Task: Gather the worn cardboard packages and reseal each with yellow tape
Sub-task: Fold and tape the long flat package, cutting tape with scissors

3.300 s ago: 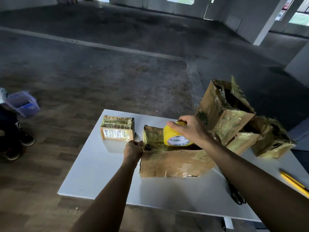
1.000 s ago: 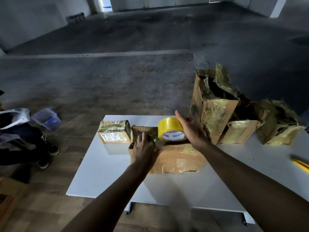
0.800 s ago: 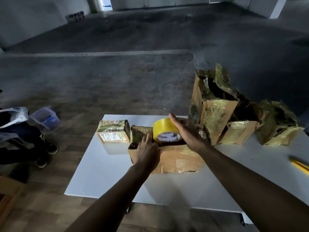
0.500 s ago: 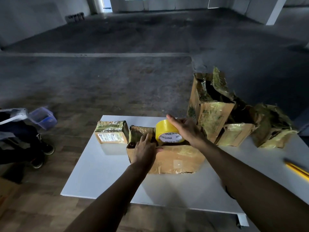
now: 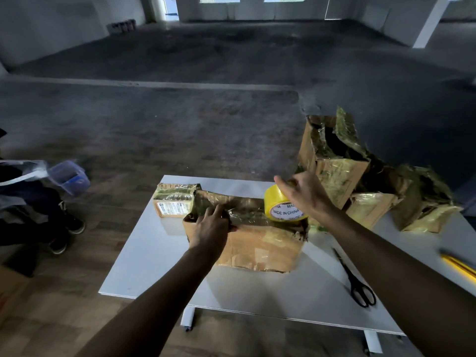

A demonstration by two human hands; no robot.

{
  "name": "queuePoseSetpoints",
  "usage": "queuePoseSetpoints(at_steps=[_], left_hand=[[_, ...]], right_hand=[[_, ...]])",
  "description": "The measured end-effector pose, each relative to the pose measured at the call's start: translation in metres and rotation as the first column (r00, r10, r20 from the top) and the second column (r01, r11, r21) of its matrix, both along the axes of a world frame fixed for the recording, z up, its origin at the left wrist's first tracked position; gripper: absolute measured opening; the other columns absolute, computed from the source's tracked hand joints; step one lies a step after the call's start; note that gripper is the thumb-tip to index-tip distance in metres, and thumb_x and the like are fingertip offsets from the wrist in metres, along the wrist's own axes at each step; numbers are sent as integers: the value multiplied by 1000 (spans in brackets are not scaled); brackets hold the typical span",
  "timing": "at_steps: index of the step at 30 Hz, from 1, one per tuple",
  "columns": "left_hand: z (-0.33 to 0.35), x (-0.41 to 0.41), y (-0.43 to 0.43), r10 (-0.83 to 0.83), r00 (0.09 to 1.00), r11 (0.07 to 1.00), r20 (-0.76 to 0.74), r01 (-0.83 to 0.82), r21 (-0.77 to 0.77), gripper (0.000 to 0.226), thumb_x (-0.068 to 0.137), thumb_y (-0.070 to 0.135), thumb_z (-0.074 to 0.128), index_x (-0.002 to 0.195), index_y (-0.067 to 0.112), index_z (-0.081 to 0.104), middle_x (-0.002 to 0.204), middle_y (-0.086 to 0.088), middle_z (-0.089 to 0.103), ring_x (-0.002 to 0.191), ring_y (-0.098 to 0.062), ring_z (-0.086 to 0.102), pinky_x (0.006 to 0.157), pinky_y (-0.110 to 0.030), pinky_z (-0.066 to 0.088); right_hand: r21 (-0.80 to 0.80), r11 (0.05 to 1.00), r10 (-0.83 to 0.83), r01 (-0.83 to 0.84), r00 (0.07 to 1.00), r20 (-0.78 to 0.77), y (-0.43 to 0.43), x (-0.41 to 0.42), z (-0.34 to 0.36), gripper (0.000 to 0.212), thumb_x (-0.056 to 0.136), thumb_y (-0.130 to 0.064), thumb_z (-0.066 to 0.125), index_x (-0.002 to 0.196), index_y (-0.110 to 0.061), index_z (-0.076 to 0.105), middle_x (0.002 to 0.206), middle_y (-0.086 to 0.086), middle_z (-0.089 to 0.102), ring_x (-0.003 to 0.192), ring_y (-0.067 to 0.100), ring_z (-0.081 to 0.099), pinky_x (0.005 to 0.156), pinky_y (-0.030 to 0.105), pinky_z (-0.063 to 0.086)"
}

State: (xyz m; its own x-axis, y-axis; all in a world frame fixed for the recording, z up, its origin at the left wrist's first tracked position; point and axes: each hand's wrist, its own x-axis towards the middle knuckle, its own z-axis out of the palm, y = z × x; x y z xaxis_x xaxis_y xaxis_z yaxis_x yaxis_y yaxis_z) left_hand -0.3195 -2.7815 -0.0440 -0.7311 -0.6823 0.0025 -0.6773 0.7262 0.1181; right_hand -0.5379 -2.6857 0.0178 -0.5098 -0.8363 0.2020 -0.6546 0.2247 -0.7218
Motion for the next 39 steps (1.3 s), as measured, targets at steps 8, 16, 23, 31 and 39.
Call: queuePoseSetpoints(at_steps=[8, 16, 23, 31, 39], left_hand=[[1, -15, 16, -42, 996, 998, -78, 46, 52, 60, 95, 41, 60, 141, 5, 46, 150, -10, 30, 132, -28, 38, 106, -39, 43], [1, -46, 44, 136, 987, 989, 88, -141, 53, 85, 98, 52, 49, 152, -4, 16, 154, -23, 19, 138, -36, 27, 113, -42, 29], [1, -64, 55, 148, 985, 985, 86, -155, 79, 62, 99, 28, 58, 144, -6, 33, 144, -26, 39, 133, -36, 42, 110, -41, 40], [6, -63, 50, -45, 999, 996, 17, 44, 74, 68, 99, 45, 50, 152, 7, 29, 160, -12, 28, 146, -26, 30, 117, -35, 28], [21, -66, 43, -84, 989, 995, 125, 76, 67, 50, 101, 42, 48, 140, 12, 50, 145, -7, 51, 126, -25, 53, 98, -34, 43]], right_hand=[[-2, 999, -51, 52, 987, 151, 8, 5, -1, 54, 97, -44, 57, 67, 2, 61, 58, 9, 54, 53, 16, 46, 48, 26, 30], [-24, 992, -107, 120, 945, 308, 18, 11, -10, 38, 96, -48, 58, 75, -17, 65, 64, -15, 59, 60, 3, 53, 52, 17, 38], [-64, 993, -62, 104, 880, 470, 21, 5, -16, 32, 89, -57, 63, 87, -25, 71, 90, -4, 74, 92, 18, 70, 82, 36, 56], [-104, 992, 5, 73, 795, 607, 21, -1, -24, 57, 73, -72, 68, 97, -20, 71, 92, 1, 72, 92, 24, 70, 77, 33, 54], [-26, 983, -125, 183, 758, 640, 13, 1, -24, 54, 89, -61, 59, 79, -9, 69, 63, -8, 64, 66, 14, 62, 66, 26, 50]])
